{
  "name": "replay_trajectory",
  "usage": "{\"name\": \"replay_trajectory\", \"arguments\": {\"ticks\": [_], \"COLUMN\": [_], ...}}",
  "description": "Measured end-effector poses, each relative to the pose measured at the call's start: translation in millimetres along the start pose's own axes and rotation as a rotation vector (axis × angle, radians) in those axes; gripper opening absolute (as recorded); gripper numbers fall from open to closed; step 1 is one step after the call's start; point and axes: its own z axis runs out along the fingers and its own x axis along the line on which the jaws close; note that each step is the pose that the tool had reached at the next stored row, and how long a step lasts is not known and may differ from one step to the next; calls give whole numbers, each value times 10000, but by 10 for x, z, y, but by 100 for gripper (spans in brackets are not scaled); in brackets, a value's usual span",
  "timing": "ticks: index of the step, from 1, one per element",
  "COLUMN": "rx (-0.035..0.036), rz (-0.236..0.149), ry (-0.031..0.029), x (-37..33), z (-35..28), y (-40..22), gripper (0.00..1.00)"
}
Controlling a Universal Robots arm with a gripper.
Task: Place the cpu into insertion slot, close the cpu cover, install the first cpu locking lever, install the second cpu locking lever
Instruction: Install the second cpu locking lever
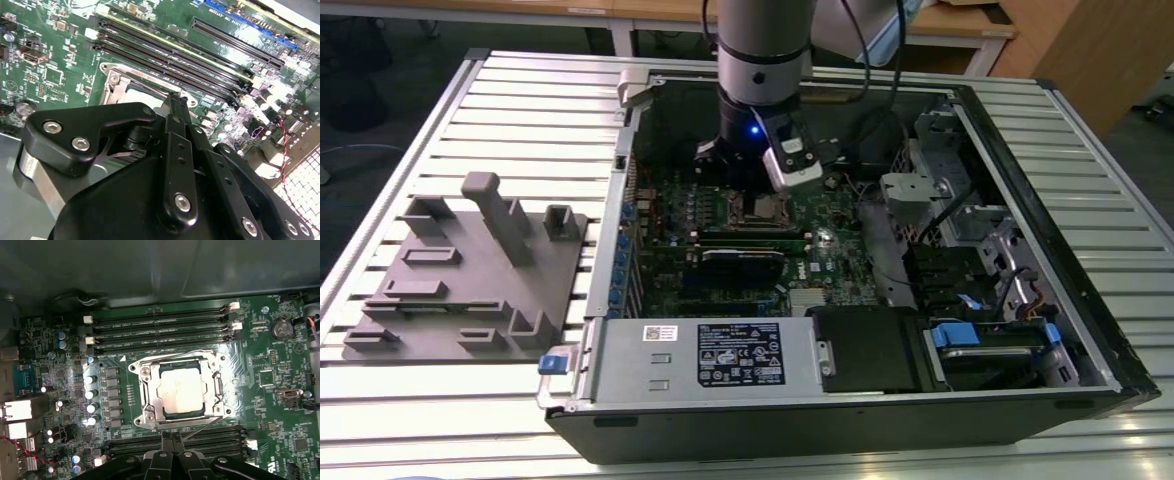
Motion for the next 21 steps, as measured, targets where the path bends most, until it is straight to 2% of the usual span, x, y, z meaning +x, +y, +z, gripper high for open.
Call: {"name": "replay_trajectory", "arguments": {"ticks": [11, 21], "rx": [-2, 1], "rz": [1, 0], "ry": [0, -1], "x": [48, 48], "z": [92, 110], "y": [-49, -49], "gripper": [11, 11]}}
